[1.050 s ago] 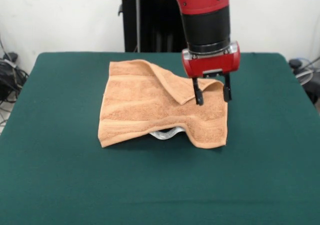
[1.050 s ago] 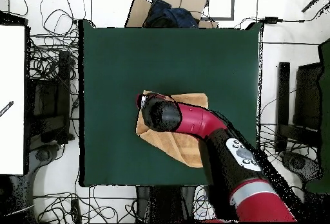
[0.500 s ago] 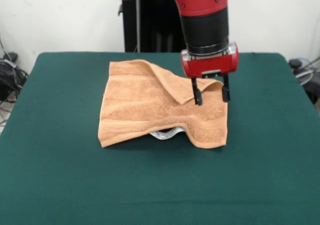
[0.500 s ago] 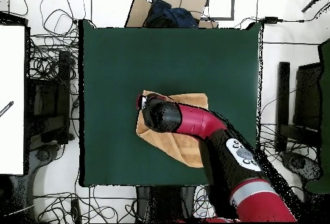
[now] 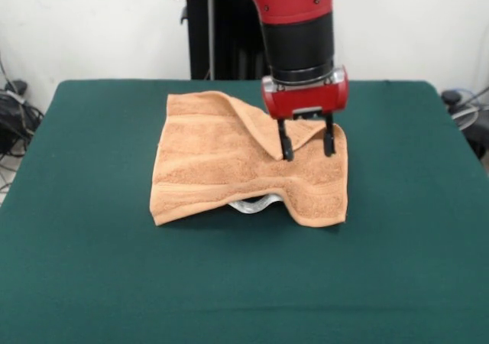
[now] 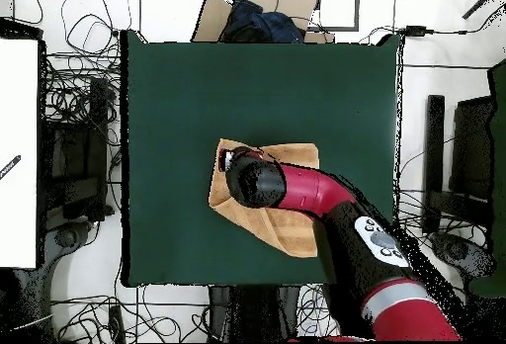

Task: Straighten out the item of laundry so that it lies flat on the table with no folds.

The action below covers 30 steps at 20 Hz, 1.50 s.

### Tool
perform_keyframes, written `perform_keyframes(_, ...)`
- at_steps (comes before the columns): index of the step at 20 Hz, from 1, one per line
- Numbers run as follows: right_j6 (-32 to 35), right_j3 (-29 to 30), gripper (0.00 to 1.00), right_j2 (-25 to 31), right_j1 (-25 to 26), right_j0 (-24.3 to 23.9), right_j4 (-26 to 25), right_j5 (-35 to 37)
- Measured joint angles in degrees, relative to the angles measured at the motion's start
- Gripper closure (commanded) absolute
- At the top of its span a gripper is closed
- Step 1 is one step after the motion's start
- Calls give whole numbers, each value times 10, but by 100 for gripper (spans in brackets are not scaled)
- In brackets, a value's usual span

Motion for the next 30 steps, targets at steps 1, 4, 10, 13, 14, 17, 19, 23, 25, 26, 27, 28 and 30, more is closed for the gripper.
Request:
perform_keyframes(1,0,1,0,-1,0,-1,-4,-5)
perform_keyframes(4,0,6,0,-10,0,-1,-19,-31)
perform_keyframes(10,0,28,0,-28,0,-1,-42,-86)
perform_keyframes(13,0,37,0,-34,0,0,-47,-105)
perform_keyframes(14,0,43,0,-39,0,1,-48,-118)
perform_keyframes(17,0,56,0,-51,0,7,-49,-139)
perform_keyframes(19,0,62,0,-58,0,12,-48,-149)
perform_keyframes(23,0,79,0,-71,-1,27,-48,-168)
perform_keyframes(25,0,87,0,-76,-1,38,-48,-176)
perform_keyframes(26,0,90,0,-79,0,44,-48,-180)
perform_keyframes(27,0,93,0,-82,2,51,-48,-187)
perform_keyframes(28,0,97,0,-86,7,59,-48,-198)
perform_keyframes(30,0,100,0,-88,14,65,-48,-210)
